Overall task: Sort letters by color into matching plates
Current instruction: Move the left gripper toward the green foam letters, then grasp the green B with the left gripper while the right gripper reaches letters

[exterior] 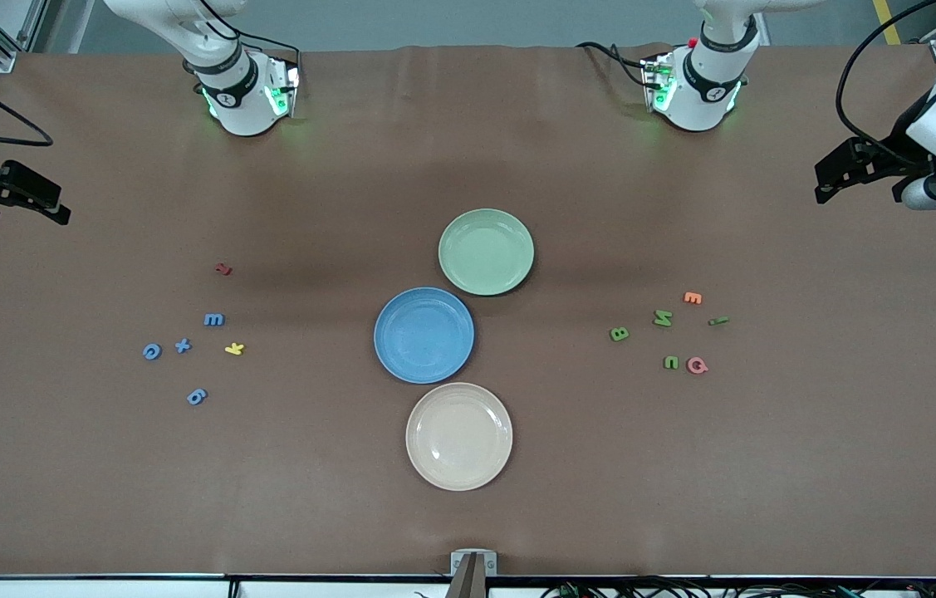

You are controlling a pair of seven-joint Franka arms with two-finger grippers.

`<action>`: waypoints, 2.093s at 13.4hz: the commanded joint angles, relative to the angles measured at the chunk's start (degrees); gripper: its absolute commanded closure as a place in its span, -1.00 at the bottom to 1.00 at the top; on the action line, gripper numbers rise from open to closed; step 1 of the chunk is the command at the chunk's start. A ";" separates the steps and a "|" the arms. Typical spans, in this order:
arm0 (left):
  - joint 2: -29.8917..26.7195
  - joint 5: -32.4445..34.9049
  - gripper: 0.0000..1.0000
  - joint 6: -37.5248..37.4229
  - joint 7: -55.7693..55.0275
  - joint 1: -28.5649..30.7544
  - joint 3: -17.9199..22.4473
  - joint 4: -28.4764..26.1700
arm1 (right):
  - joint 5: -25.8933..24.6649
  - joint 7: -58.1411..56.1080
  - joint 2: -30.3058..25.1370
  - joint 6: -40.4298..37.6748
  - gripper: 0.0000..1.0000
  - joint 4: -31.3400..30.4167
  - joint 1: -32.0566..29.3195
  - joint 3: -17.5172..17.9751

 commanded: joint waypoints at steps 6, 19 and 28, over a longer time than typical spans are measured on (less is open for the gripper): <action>5.22 0.04 -1.00 -1.32 0.78 0.07 0.08 3.77 | -4.48 0.20 0.79 -0.36 -1.00 3.41 -0.40 0.92; 26.66 0.04 -1.00 21.69 -19.93 -6.52 -1.15 0.87 | -3.86 0.47 3.86 -0.36 -1.00 4.02 -1.36 0.83; 31.52 0.21 -0.99 32.40 -38.77 -12.41 -1.07 -5.09 | -4.31 -0.41 12.56 3.32 -1.00 1.75 -1.54 0.92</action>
